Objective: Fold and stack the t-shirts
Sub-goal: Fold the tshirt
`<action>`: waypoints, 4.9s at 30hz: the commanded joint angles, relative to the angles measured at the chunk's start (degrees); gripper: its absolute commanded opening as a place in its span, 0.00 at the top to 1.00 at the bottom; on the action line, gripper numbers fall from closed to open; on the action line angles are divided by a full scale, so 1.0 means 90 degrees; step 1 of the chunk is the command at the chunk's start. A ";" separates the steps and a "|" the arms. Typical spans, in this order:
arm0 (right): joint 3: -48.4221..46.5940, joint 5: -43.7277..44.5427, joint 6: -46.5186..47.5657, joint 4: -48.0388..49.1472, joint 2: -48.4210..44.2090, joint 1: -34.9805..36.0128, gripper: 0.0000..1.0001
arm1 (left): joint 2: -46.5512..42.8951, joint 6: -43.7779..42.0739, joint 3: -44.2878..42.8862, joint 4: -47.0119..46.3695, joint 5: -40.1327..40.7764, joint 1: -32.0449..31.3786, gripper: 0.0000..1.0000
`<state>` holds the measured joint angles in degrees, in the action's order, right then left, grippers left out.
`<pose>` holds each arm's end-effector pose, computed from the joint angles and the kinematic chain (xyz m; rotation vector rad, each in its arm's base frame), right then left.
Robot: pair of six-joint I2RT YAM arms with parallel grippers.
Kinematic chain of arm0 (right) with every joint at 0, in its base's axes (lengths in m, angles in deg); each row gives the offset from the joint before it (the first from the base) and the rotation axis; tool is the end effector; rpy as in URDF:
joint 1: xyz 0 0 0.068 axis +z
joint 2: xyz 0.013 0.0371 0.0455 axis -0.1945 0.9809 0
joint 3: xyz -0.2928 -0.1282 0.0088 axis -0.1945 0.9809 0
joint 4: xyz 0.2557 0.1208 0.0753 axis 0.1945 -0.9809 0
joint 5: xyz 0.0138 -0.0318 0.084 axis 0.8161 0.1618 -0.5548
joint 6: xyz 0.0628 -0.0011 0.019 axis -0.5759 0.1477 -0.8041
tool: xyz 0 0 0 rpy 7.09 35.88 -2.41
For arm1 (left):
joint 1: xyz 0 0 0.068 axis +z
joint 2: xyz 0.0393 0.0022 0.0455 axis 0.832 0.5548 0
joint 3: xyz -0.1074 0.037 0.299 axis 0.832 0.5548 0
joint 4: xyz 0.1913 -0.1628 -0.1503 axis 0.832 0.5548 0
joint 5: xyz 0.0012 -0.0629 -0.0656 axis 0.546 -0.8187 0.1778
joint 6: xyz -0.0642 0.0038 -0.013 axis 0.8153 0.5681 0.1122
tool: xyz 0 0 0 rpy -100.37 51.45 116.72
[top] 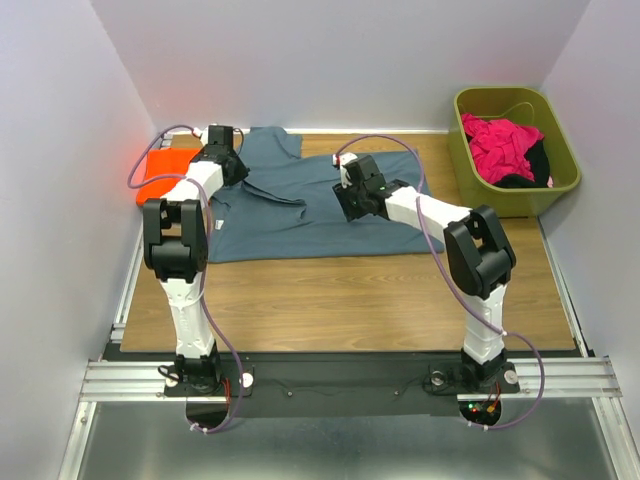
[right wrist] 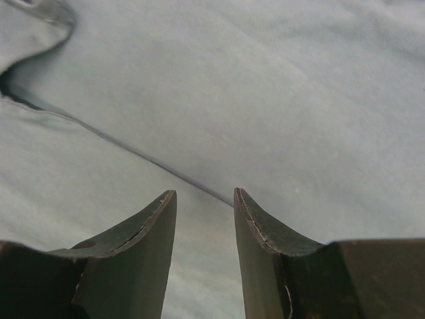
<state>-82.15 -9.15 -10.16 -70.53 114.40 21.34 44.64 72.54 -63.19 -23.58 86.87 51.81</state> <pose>0.4372 0.2729 0.2205 -0.6463 2.2920 0.1417 0.5406 -0.0394 0.2475 -0.5443 2.1728 -0.2716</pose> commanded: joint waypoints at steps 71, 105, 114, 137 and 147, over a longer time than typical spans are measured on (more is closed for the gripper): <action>0.5296 -0.1554 -0.3917 -0.1513 -0.5300 -0.4799 0.69 | -0.5395 0.0917 0.6244 0.1113 -0.0157 0.0665 0.37; 0.5996 -0.2581 -0.4053 -0.0966 -0.4060 -0.5160 0.83 | -0.4047 0.1386 0.6544 0.0548 -0.0956 0.0450 0.36; 0.6135 -0.2628 -0.4356 -0.1610 -0.5311 -0.5375 0.80 | -0.6107 0.2205 0.7375 0.1416 -0.1337 0.0450 0.37; 0.0559 -0.1692 -0.2071 -0.1542 -0.0987 -0.2885 0.70 | -0.2087 -0.0859 0.2104 0.0811 0.0225 0.0138 0.24; 0.1172 -0.1263 -0.2051 -0.1552 -0.0594 -0.2895 0.70 | -0.1382 -0.0420 0.2851 0.1066 0.0470 0.0206 0.28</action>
<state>-74.30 -23.16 -29.08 -85.33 111.01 -4.45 34.58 67.17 -42.45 -15.58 89.80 53.05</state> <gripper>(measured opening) 0.300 0.719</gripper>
